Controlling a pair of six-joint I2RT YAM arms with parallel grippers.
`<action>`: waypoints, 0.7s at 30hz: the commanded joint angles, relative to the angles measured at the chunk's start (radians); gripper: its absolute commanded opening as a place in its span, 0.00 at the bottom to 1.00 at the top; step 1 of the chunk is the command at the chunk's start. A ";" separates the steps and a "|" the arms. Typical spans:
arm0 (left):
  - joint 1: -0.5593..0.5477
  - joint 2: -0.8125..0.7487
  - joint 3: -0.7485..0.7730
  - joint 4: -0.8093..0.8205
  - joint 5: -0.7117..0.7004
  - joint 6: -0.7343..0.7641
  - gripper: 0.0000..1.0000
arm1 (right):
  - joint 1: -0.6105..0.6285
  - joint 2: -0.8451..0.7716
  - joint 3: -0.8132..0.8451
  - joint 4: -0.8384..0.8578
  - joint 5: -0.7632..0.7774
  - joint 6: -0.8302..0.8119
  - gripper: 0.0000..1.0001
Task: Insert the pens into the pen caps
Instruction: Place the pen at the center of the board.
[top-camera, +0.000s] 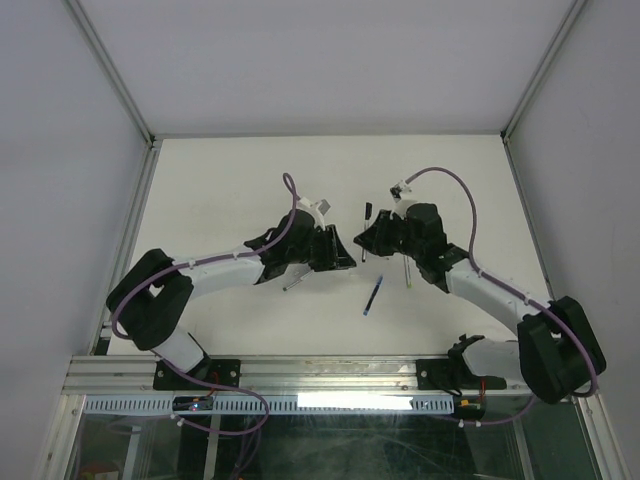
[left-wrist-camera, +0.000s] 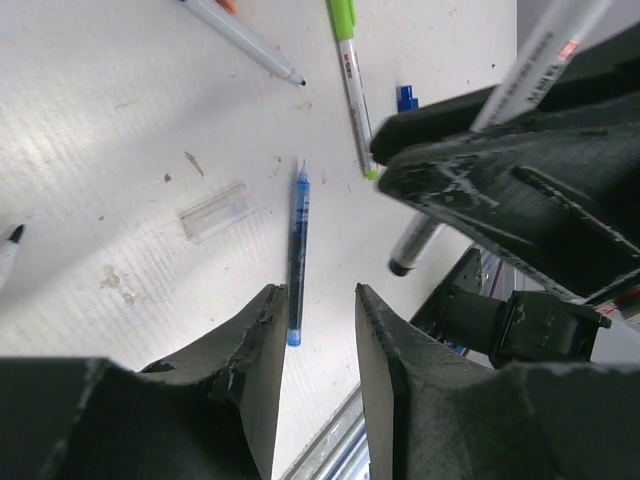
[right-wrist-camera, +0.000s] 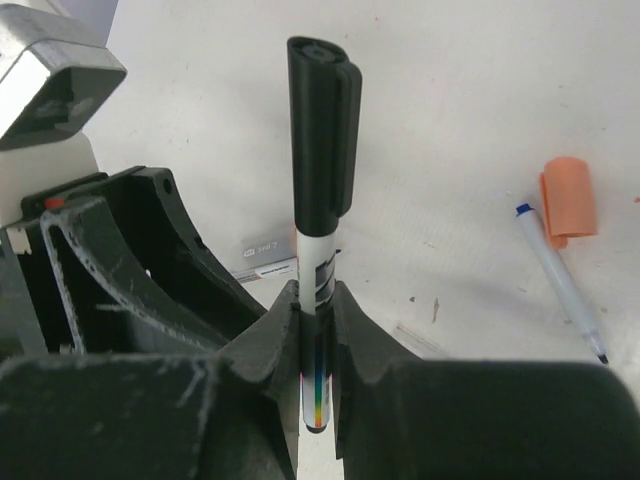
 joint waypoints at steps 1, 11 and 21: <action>0.038 -0.087 0.036 -0.071 -0.030 0.090 0.34 | 0.002 -0.116 0.015 -0.123 0.136 0.019 0.00; 0.110 -0.146 0.093 -0.218 -0.100 0.241 0.39 | -0.013 -0.167 0.183 -0.695 0.485 -0.069 0.04; 0.109 -0.216 0.097 -0.287 -0.186 0.288 0.43 | -0.138 0.019 0.298 -0.823 0.495 -0.230 0.07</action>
